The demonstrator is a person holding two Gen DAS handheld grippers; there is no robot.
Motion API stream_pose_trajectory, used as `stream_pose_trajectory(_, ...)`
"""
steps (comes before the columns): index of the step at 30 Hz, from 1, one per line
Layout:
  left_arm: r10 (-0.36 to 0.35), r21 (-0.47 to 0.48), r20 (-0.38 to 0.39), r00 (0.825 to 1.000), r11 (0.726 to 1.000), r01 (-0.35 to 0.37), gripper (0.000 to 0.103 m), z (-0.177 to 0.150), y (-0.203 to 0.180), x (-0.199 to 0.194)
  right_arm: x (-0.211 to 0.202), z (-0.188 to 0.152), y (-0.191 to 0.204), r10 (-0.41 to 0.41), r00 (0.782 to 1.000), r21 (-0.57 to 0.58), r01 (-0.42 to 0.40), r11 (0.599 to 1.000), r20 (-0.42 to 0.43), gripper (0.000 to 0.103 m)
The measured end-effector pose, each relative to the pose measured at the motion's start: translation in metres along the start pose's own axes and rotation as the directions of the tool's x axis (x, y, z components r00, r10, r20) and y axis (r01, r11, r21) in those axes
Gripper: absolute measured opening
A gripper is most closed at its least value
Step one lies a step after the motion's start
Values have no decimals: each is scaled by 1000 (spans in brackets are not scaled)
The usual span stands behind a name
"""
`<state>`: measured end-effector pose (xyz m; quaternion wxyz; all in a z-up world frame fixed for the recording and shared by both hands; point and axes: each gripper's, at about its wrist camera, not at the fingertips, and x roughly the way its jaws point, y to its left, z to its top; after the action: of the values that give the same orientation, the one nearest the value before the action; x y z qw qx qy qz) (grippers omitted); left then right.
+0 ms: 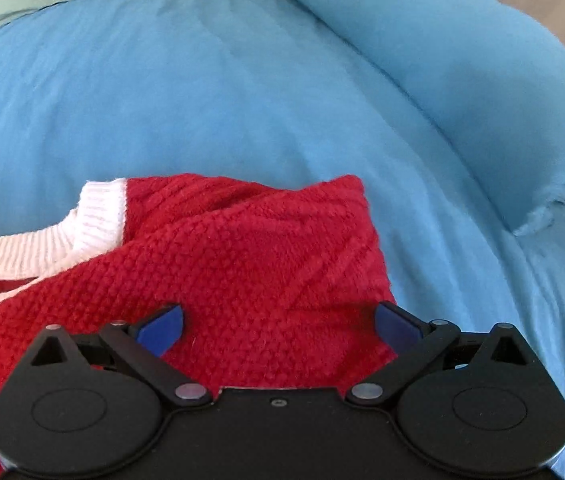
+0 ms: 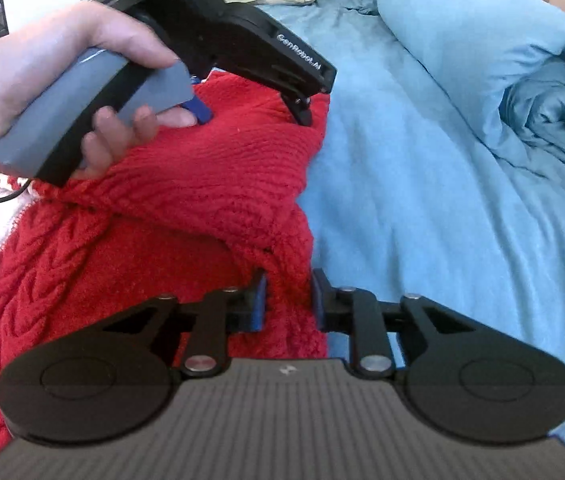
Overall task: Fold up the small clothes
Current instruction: 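Release the red sleeve onto the sweater with the right tool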
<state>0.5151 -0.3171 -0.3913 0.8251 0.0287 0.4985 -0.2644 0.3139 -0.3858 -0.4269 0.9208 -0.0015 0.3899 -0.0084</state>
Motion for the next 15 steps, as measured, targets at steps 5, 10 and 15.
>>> stream_pose_trajectory(5, 93, -57, 33, 995, 994, -91, 103, -33, 44, -71, -34, 22, -9, 36, 997, 25, -38, 999, 72, 91)
stream_pose_trajectory(10, 239, -185, 29, 971, 955, -230, 103, -94, 119, -142, -37, 51, 9, 107, 992, 38, -110, 993, 68, 101)
stream_pose_trajectory(15, 233, -346, -4, 972, 912, -220, 103, -128, 180, -147, -1, 62, 35, 146, 985, 129, -157, 979, 89, 103)
